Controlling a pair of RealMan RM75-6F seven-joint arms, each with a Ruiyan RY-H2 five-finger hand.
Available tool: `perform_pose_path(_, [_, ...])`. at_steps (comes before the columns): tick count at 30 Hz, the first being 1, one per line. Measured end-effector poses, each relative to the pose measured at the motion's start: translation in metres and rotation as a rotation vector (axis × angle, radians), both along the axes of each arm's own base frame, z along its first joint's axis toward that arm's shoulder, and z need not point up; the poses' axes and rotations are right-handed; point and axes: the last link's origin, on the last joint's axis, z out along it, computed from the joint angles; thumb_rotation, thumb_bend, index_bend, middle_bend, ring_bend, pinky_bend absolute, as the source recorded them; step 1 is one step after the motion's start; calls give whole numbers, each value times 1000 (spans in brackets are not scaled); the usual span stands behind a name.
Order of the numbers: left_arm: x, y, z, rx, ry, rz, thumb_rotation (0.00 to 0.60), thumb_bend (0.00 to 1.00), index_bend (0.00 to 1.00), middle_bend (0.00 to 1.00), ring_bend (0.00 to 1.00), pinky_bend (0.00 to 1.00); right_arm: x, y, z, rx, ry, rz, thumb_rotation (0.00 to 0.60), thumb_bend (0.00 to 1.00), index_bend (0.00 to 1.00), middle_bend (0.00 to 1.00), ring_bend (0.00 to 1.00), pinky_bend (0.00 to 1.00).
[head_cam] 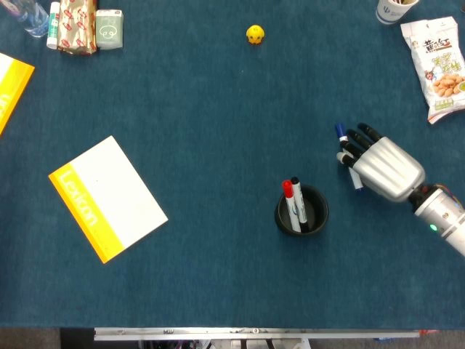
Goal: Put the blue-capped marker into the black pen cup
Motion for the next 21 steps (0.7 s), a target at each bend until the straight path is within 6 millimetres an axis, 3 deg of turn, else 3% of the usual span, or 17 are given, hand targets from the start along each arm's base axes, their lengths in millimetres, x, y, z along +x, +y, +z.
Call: perform_pose_path(21, [-1,-1,1,1,0,6,600,196,106,165,193,232,-4,0,-2,8,29,19,600,263,476,314,172,185])
